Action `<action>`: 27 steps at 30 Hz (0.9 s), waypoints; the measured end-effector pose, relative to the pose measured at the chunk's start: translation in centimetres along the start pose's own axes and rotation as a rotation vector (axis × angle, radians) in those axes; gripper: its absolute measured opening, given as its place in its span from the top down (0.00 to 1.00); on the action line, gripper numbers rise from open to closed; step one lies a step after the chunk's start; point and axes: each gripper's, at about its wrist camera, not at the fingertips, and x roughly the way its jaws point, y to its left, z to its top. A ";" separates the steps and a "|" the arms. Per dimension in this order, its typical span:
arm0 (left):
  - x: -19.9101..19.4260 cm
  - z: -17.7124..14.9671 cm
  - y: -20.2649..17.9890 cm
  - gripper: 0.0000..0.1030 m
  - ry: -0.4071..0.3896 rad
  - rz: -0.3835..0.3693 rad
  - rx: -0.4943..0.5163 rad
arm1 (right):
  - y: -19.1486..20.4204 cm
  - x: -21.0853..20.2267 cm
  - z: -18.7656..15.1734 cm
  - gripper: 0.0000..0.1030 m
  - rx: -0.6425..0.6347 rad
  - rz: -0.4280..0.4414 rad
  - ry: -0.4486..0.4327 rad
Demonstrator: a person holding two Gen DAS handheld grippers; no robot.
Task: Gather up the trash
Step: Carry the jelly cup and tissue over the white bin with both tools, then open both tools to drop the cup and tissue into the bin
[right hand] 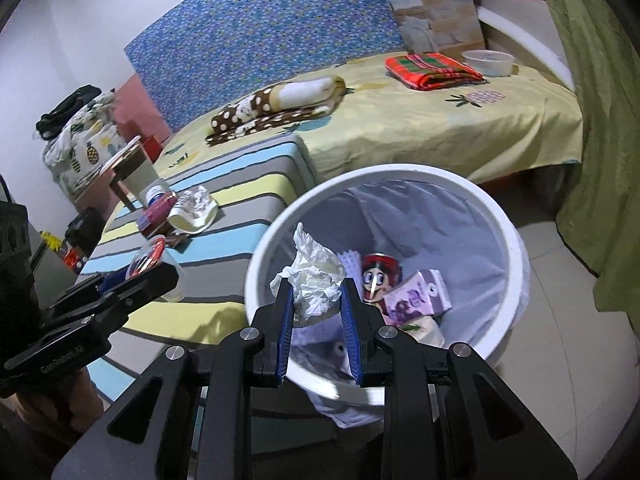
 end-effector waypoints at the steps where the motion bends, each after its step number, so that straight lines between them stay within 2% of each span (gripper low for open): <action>1: 0.4 0.1 -0.3 0.60 0.007 -0.004 0.005 | -0.3 0.0 0.0 0.75 0.004 -0.003 0.001; 12: 3.4 0.8 -2.2 0.59 0.041 -0.047 0.041 | -1.9 0.5 0.1 0.73 0.016 -0.010 0.025; 13: 3.6 0.9 -2.4 0.58 0.040 -0.056 0.042 | -2.0 0.5 0.1 0.71 0.014 -0.010 0.025; 15: 3.6 1.0 -2.5 0.50 0.031 -0.068 0.042 | -2.0 0.3 0.1 0.67 0.009 -0.010 0.018; 19: 3.7 1.1 -2.5 0.47 0.020 -0.078 0.039 | -2.1 0.1 0.2 0.58 0.010 -0.003 0.005; 27: 3.0 1.0 -1.2 0.47 0.020 -0.068 -0.002 | -2.2 -0.6 0.3 0.58 0.024 -0.007 -0.016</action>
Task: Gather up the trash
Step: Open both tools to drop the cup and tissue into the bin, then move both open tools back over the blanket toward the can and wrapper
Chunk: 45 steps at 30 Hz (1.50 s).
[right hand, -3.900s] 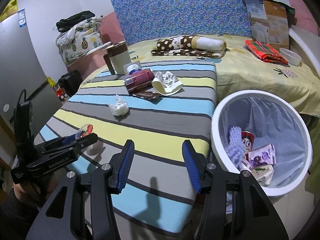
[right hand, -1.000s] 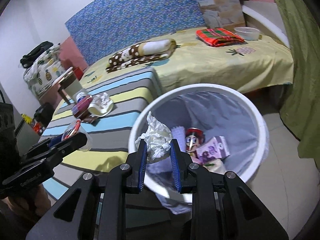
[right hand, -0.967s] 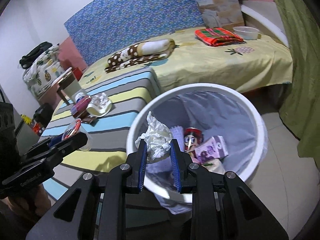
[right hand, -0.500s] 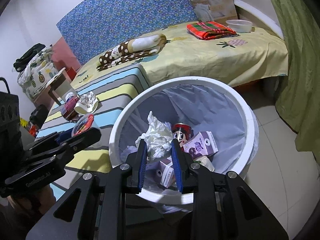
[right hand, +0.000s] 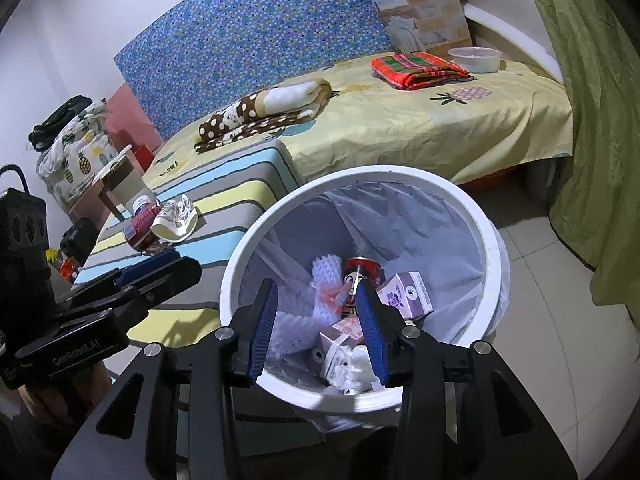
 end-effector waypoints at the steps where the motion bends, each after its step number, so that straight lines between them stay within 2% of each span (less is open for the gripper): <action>1: -0.1 0.0 0.1 0.47 0.002 0.000 -0.006 | 0.0 -0.1 0.0 0.58 -0.001 0.003 -0.002; 19: -3.9 -2.0 1.8 0.47 -0.023 0.035 -0.067 | 3.0 -1.7 -0.3 0.58 -0.057 0.035 -0.041; 28: -5.9 -3.2 3.2 0.48 -0.049 0.111 -0.075 | 5.5 -1.0 -0.5 0.58 -0.120 0.056 -0.023; 45: -8.5 -4.7 8.3 0.48 -0.062 0.227 -0.153 | 9.9 1.0 -0.9 0.58 -0.210 0.113 0.031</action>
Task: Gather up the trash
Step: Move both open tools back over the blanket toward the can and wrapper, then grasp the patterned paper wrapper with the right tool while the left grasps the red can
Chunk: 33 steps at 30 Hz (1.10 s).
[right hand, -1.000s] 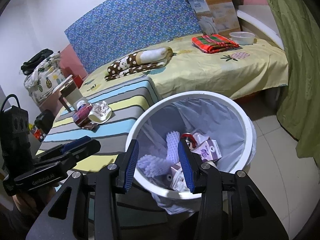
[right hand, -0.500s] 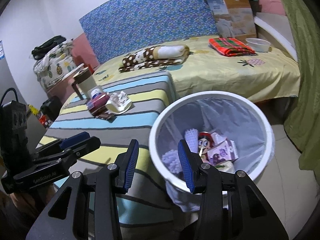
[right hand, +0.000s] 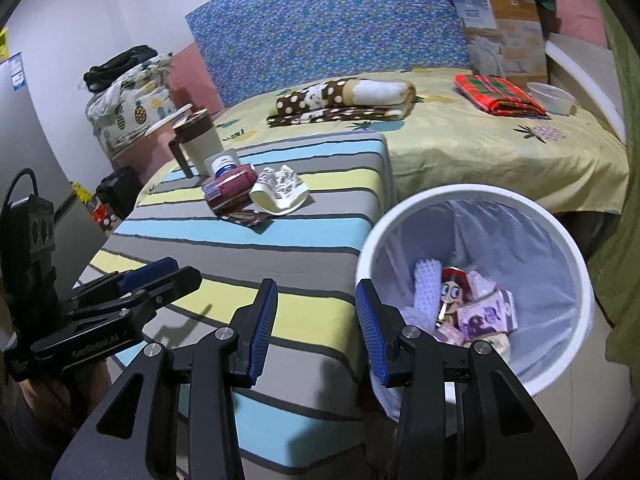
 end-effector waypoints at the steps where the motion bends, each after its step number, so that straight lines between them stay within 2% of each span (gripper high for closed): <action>1: 0.0 0.0 0.3 0.48 -0.002 0.006 -0.004 | 0.2 0.2 0.2 0.58 -0.006 0.004 0.001; 17: 0.6 1.9 5.9 0.48 -0.016 0.088 -0.067 | 3.4 4.0 2.6 0.58 -0.079 0.037 0.024; 33: 4.0 4.9 10.0 0.47 0.000 0.124 -0.036 | 5.5 9.5 5.4 0.58 -0.131 0.028 0.064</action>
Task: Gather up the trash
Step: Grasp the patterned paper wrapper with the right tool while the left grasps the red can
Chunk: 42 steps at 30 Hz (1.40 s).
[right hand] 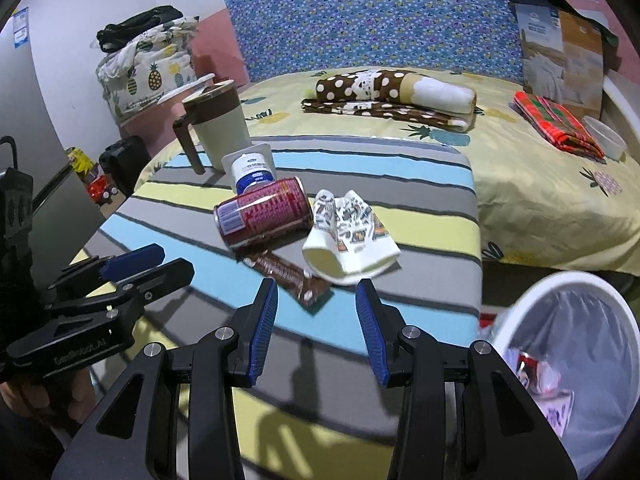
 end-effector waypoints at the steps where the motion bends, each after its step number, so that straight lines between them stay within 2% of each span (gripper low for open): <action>1: 0.4 0.3 0.2 0.47 0.003 -0.002 0.002 | 0.0 0.3 0.2 0.58 -0.003 0.002 0.000; 16: 4.3 3.2 1.8 0.41 0.008 -0.013 0.071 | -0.9 3.5 1.0 0.58 -0.007 -0.017 0.053; 19: 4.8 3.5 1.5 0.41 0.012 -0.026 0.087 | -1.0 3.7 0.9 0.76 0.005 -0.013 0.062; 22: 5.3 3.8 1.2 0.40 0.013 -0.043 0.105 | -1.3 3.2 0.9 0.79 0.019 -0.009 0.053; 30: 6.4 3.8 0.6 0.38 0.047 -0.086 0.133 | -1.9 1.7 0.0 0.79 0.065 0.003 0.044; 35: 5.8 3.1 -1.0 0.38 0.063 -0.123 0.179 | -2.5 0.8 0.0 0.79 0.087 -0.003 0.024; 42: 7.1 3.8 -2.1 0.39 0.072 -0.076 0.151 | -3.1 -0.5 -0.2 0.79 0.112 -0.012 -0.011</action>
